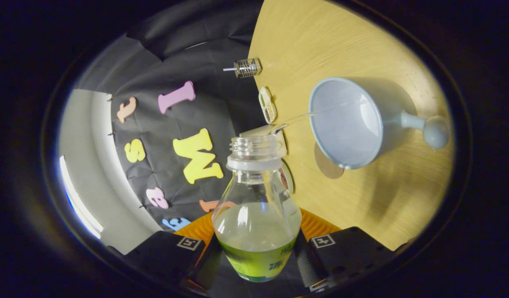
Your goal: Take the bottle from table, then pour the juice into the cup, finally place the bottle on the coaster
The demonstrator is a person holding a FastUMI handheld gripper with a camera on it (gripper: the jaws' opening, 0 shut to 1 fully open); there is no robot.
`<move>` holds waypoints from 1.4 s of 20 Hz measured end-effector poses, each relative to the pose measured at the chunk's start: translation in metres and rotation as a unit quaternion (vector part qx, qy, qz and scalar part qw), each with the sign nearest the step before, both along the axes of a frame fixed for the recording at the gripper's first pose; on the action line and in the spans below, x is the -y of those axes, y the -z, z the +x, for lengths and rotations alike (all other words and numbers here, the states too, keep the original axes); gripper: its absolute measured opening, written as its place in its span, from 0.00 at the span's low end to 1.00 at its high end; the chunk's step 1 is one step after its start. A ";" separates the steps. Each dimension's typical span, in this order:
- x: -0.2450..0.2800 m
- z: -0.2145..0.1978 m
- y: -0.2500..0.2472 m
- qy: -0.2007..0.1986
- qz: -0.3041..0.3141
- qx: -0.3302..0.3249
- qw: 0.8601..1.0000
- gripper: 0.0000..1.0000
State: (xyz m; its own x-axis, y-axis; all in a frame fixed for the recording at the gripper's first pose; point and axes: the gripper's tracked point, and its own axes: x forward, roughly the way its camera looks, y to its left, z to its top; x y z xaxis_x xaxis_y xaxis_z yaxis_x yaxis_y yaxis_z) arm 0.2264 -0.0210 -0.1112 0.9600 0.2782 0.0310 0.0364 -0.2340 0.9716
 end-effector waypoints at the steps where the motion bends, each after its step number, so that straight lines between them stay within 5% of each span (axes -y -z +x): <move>1: 0.001 0.001 0.000 0.001 0.007 0.000 1.000 0.81; 11: -0.006 0.003 0.002 -0.019 0.050 -0.008 0.999 0.81; 28: 0.007 0.006 0.003 -0.019 0.038 -0.001 0.999 0.81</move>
State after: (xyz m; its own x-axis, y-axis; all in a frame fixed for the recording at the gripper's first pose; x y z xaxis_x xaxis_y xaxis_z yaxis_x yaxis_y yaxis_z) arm 0.2324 -0.0284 -0.1143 0.9488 0.3115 0.0513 0.0486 -0.3047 0.9512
